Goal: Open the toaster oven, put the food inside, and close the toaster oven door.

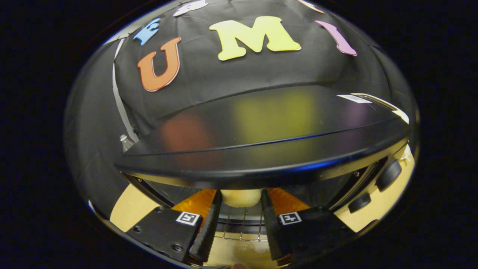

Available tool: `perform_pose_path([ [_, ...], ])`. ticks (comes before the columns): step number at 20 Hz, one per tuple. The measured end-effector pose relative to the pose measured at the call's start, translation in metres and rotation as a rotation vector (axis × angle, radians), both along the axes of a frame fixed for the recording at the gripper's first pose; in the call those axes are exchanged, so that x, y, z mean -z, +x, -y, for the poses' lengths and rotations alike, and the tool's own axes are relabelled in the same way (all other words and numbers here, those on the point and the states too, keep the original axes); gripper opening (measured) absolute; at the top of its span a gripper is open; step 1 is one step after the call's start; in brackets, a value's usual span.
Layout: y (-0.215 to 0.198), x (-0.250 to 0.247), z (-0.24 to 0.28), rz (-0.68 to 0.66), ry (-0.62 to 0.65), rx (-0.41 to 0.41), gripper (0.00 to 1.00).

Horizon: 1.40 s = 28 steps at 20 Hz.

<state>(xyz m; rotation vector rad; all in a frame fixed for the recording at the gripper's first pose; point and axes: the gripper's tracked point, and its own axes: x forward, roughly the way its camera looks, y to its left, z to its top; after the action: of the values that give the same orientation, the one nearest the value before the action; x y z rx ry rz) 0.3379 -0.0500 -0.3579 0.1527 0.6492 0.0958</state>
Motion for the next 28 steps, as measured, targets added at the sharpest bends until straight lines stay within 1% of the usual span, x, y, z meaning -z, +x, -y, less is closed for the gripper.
perform_pose_path([
  [1, -0.001, 0.001, -0.001, -0.002, -0.006, -0.002, 0.68],
  [4, -0.011, -0.005, -0.005, -0.009, 0.0, -0.002, 0.84],
  [7, -0.025, -0.024, -0.007, 0.025, -0.002, -0.015, 0.84],
  [11, -0.071, -0.042, -0.007, 0.039, -0.014, -0.031, 1.0],
  [14, -0.115, -0.062, -0.009, 0.055, -0.004, -0.043, 1.0],
  [16, -0.145, -0.083, -0.009, 0.095, 0.007, -0.038, 1.0],
  [19, -0.187, -0.109, 0.001, 0.152, -0.041, 0.011, 1.0],
  [21, -0.207, -0.116, -0.007, 0.182, -0.053, -0.004, 1.0],
  [24, -0.233, -0.105, -0.012, 0.176, -0.082, -0.028, 1.0],
  [28, -0.249, -0.068, -0.01, 0.113, -0.083, -0.031, 1.0],
])
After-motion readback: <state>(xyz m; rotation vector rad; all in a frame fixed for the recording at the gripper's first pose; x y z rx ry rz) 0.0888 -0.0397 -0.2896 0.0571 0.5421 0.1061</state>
